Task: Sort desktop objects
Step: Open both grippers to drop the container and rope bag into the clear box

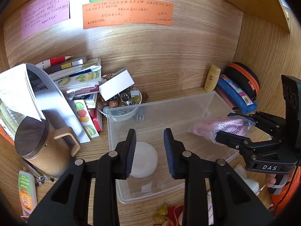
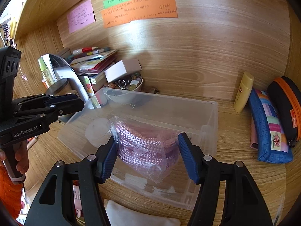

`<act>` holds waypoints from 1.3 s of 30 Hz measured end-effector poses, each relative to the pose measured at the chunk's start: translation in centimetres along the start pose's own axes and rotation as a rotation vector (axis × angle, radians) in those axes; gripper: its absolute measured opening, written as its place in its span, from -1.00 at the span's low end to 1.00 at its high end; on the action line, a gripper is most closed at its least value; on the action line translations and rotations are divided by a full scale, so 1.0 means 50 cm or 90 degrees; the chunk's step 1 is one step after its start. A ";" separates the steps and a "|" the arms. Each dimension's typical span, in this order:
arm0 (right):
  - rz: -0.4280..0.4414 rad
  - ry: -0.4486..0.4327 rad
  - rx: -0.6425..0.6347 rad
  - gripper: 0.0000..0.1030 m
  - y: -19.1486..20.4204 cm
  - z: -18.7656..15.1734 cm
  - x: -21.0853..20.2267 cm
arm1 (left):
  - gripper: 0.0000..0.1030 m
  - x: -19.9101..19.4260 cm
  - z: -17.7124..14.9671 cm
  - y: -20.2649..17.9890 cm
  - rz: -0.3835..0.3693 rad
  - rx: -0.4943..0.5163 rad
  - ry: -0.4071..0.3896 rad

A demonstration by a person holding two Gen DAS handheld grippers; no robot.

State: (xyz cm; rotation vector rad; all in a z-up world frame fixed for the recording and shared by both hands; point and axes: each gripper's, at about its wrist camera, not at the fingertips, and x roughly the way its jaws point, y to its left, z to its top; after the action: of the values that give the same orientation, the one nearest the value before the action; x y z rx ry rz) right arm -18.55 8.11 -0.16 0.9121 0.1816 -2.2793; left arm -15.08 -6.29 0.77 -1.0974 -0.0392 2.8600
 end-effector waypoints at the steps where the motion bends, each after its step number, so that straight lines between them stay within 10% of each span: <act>1: -0.001 0.004 -0.002 0.15 0.001 0.000 0.004 | -0.25 0.002 -0.002 0.001 0.005 0.001 0.001; 11: -0.026 0.032 -0.032 0.16 0.016 0.005 0.043 | 0.30 -0.003 -0.013 0.002 0.039 0.012 -0.013; 39: -0.047 0.015 -0.070 0.67 0.052 -0.002 -0.035 | 0.60 -0.028 -0.030 0.011 0.059 -0.005 -0.017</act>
State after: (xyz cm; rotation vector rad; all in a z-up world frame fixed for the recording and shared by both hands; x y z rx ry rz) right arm -15.91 7.08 1.21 0.8882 0.3523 -2.3014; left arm -13.07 -6.95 0.59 -1.0904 -0.0025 2.9583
